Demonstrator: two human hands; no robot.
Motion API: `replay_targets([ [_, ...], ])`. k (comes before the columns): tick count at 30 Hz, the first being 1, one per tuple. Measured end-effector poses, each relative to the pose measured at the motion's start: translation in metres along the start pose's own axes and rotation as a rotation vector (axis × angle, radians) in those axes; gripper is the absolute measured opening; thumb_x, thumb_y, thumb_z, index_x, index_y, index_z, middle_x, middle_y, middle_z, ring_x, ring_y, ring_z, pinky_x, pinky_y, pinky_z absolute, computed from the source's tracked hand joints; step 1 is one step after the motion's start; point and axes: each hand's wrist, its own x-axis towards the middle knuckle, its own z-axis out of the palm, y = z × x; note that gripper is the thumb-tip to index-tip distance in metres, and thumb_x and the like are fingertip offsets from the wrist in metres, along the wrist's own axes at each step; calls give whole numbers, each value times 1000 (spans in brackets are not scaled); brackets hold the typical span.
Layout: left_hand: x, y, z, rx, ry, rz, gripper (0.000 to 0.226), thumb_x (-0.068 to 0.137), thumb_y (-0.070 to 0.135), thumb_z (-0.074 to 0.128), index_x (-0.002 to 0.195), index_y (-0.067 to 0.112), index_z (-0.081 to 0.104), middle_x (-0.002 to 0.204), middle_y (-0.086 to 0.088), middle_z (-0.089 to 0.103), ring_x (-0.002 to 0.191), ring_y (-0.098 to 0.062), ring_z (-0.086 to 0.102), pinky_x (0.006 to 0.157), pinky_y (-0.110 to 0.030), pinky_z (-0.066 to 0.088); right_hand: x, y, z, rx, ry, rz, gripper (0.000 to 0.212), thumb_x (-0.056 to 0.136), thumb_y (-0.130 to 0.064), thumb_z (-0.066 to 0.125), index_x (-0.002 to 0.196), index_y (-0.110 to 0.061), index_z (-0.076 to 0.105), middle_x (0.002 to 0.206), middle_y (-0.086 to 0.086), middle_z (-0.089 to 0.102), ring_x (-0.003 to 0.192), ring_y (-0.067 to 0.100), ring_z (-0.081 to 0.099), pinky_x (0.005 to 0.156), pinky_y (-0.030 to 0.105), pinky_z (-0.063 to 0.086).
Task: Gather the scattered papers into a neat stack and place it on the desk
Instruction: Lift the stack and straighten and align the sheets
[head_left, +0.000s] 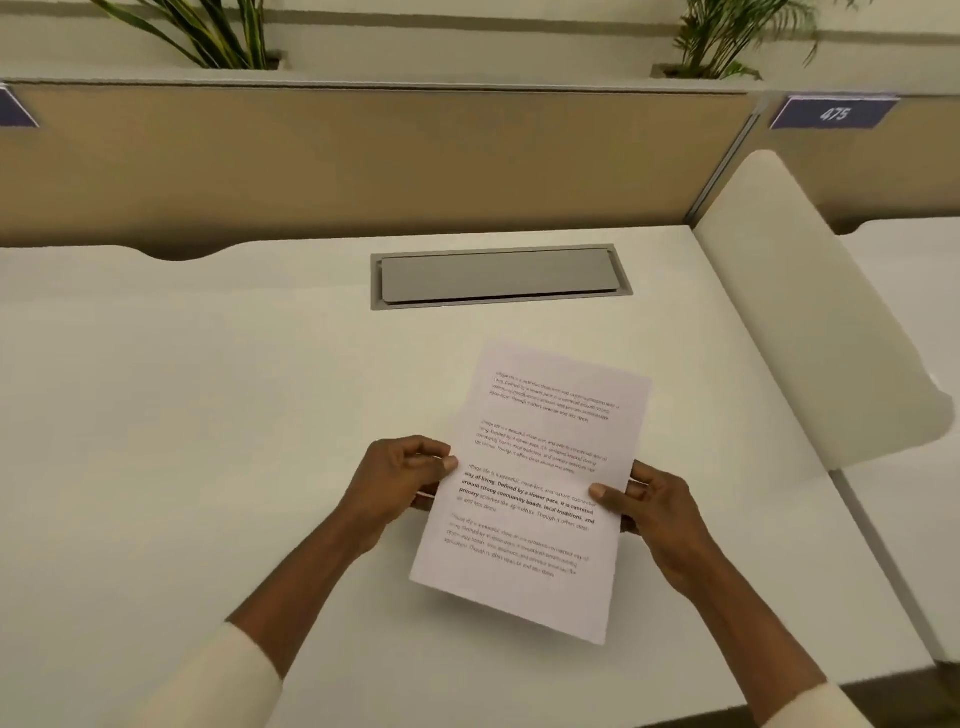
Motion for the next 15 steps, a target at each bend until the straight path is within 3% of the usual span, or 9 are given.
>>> replay_targets([
  [7,16,9,37,223,46,13,18,95,22,85,93,9,72,86,-6,87,80,-30,85,74,-44,69,2,-2,-26,-62,17,45,36,90,-14,87,125,-23,82,119,9,85,106,32,83,82,40,70],
  [11,34,12,71,254,130,14,14,94,22,86,92,13,76,82,-2,86,77,-26,85,75,-49,70,24,-12,-55,-84,8,82,34,90,-14,88,122,-22,83,118,9,85,105,33,84,77,35,69],
  [15,62,23,111,251,201,-20,15,93,23,87,92,12,77,84,-2,86,80,-29,85,79,-55,70,65,-28,-97,-177,-16,123,30,90,-15,88,119,-20,84,116,7,86,103,30,84,80,38,69],
])
